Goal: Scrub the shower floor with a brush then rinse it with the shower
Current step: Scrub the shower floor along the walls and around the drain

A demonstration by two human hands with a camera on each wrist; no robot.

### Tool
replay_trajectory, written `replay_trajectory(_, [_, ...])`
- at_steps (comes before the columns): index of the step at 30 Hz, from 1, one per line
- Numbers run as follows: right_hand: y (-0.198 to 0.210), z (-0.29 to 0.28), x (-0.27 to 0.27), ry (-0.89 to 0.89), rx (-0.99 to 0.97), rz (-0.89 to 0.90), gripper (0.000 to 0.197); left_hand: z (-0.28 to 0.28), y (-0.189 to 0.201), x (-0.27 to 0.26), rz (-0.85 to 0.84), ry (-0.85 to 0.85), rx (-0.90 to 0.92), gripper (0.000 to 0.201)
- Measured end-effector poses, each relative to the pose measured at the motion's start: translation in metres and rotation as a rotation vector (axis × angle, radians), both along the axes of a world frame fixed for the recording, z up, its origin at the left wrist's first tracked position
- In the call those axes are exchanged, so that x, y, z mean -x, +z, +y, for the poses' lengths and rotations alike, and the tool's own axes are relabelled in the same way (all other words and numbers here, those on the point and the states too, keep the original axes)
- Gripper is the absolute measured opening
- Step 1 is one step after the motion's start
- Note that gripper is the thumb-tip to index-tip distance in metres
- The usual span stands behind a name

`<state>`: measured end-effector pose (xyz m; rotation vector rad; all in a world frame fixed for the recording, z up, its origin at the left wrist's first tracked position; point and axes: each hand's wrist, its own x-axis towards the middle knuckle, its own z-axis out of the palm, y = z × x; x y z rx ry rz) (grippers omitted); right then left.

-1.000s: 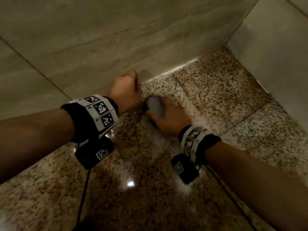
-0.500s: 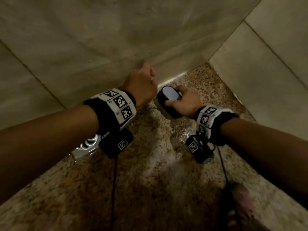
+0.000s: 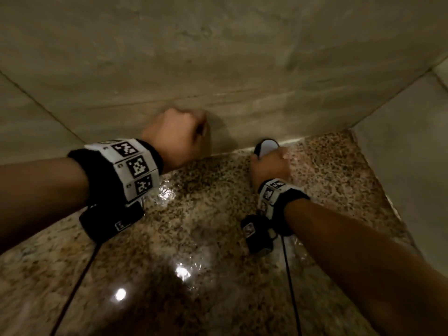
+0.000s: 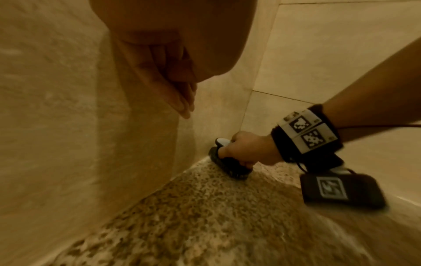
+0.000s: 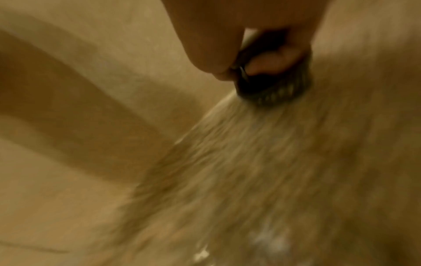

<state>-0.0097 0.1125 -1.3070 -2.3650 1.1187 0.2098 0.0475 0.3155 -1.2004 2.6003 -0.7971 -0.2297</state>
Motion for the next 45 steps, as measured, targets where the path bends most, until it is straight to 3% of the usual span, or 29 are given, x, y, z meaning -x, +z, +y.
replay_trajectory(2, [0.0, 0.027, 0.008, 0.083, -0.022, -0.048, 0.072, -0.003, 0.005, 0.003, 0.001, 0.052, 0.048, 0.019])
replay_trajectory(6, [0.006, 0.077, 0.017, 0.534, -0.061, -0.065, 0.055, -0.014, 0.006, 0.016, -0.018, 0.046, -0.035, 0.012])
replay_trajectory(10, [0.005, 0.046, 0.01, 0.681, -0.084, -0.119, 0.047, -0.026, -0.013, 0.032, 0.013, -0.035, -0.028, 0.02])
replay_trajectory(11, [0.004, 0.021, 0.012, 0.657, -0.049, -0.117, 0.049, -0.029, -0.019, 0.034, 0.007, -0.063, -0.028, 0.019])
replay_trajectory(15, [0.014, -0.065, 0.019, 0.195, 0.107, -0.049, 0.062, -0.037, -0.027, 0.038, -0.025, -0.15, -0.04, 0.016])
replay_trajectory(16, [0.015, -0.066, 0.019, 0.197, 0.128, -0.036, 0.062, -0.039, -0.027, 0.036, -0.037, -0.171, -0.024, 0.018])
replay_trajectory(17, [0.012, -0.055, 0.018, 0.273, 0.116, -0.056, 0.059, -0.041, -0.026, 0.033, -0.051, -0.195, -0.006, 0.021])
replay_trajectory(20, [0.001, 0.003, 0.017, 0.732, 0.132, -0.242, 0.036, -0.051, -0.024, 0.023, -0.07, -0.25, -0.114, 0.026])
replay_trajectory(23, [-0.004, 0.03, -0.007, 0.951, 0.152, -0.246, 0.058, -0.058, -0.029, 0.018, -0.164, -0.357, -0.194, 0.029])
replay_trajectory(26, [-0.004, 0.0, -0.003, 0.784, 0.155, -0.147, 0.056, -0.049, -0.042, 0.018, -0.146, -0.395, -0.17, 0.033])
replay_trajectory(30, [0.001, -0.049, 0.014, 0.34, 0.128, -0.062, 0.053, -0.041, -0.055, 0.015, -0.012, -0.296, -0.289, 0.043])
replay_trajectory(34, [0.004, -0.028, 0.003, 0.537, 0.013, -0.073, 0.056, -0.064, -0.056, 0.021, -0.044, -0.357, -0.408, 0.062])
replay_trajectory(36, [0.014, -0.014, 0.0, 0.545, -0.1, -0.074, 0.06, -0.073, -0.059, 0.02, -0.059, -0.385, -0.452, 0.057])
replay_trajectory(39, [0.025, -0.008, 0.0, 0.315, -0.416, -0.229, 0.042, -0.072, -0.06, 0.019, -0.038, -0.361, -0.456, 0.049])
replay_trajectory(41, [0.025, -0.011, -0.004, 0.13, -0.525, -0.259, 0.029, -0.069, -0.063, 0.019, -0.03, -0.345, -0.48, 0.048])
replay_trajectory(45, [0.014, 0.005, -0.016, -0.15, -0.793, -0.198, 0.039, -0.059, -0.058, 0.016, -0.01, -0.341, -0.451, 0.054])
